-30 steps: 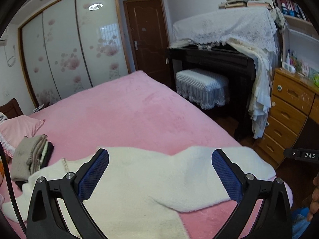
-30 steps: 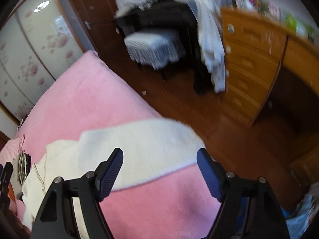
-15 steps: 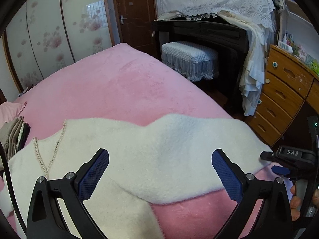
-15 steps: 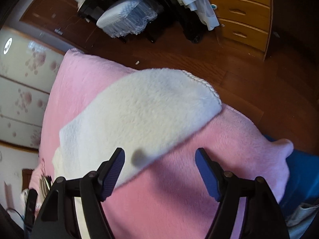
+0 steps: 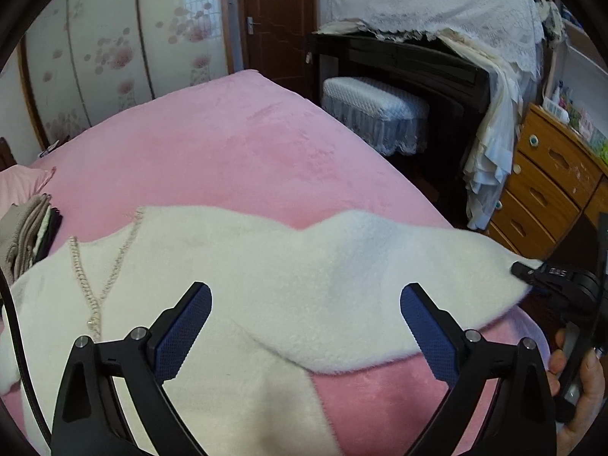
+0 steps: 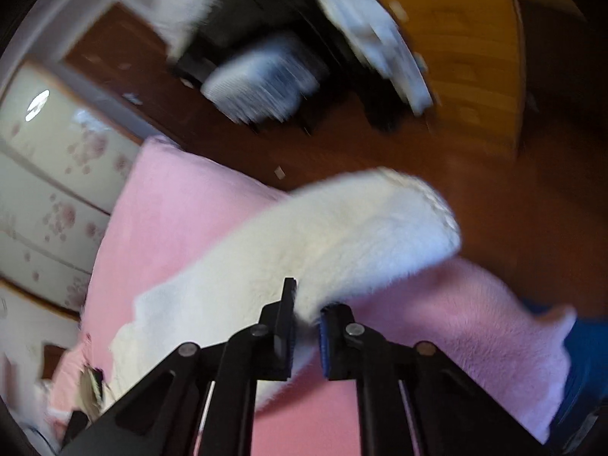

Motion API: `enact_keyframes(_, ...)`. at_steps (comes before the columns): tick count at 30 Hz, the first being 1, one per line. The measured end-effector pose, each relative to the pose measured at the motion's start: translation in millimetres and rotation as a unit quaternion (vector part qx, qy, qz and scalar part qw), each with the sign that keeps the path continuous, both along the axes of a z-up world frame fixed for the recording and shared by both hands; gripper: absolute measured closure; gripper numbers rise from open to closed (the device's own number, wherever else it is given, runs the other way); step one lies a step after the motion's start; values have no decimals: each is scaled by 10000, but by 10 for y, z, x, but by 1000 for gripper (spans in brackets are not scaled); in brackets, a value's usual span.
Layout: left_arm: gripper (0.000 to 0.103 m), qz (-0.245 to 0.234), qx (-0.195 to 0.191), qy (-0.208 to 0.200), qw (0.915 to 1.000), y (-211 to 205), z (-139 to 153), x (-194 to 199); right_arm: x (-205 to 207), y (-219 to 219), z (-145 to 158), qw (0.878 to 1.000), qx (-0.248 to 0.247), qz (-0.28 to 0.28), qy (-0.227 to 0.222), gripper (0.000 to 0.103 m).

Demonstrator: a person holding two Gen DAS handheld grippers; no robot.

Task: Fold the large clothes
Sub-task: 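Reach the right gripper to the cardigan sleeve cuff and grasp it, then fold the held sleeve across the cardigan body and open the right gripper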

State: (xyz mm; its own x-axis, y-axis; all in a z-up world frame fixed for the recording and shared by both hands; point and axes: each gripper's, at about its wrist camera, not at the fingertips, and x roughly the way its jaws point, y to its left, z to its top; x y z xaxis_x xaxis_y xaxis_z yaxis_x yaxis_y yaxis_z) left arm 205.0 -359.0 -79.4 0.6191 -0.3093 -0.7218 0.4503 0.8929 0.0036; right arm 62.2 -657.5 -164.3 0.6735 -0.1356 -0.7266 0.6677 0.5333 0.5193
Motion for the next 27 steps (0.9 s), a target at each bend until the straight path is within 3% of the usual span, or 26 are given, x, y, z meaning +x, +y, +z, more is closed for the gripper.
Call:
enact_keyframes(3,3,229,-143,-159,9995,273,179,8,72,301,427,9964,-588,449,-421,94)
enact_keyframes(7,3,691,-79,-365,9969,724,350,43,289,894,953,9807,-1182,1279,-891,94)
enact_keyframes(12,3,1122,-236,-283,9930,1373,393,139,680,1763,1155,9493,-1596,2466,-1123,94)
enact_keyframes(16,3,1529,-232,-192,9878,1878,236,224,1039,2473,911,9231,-1681,3340,-897,94)
enact_keyframes(21,3,1838,-287,280,9822,2340,-135,387,1398,3192,262,8965,-1747,4066,-191,92)
enact_keyframes(24,3,1828,-311,585,9809,2481,-386,392,1485,3288,-84,8895,-1666,4249,210,87)
enact_keyframes(27,3,1759,-366,795,9805,2530,-541,418,1395,3385,-207,8869,-1680,4283,418,82)
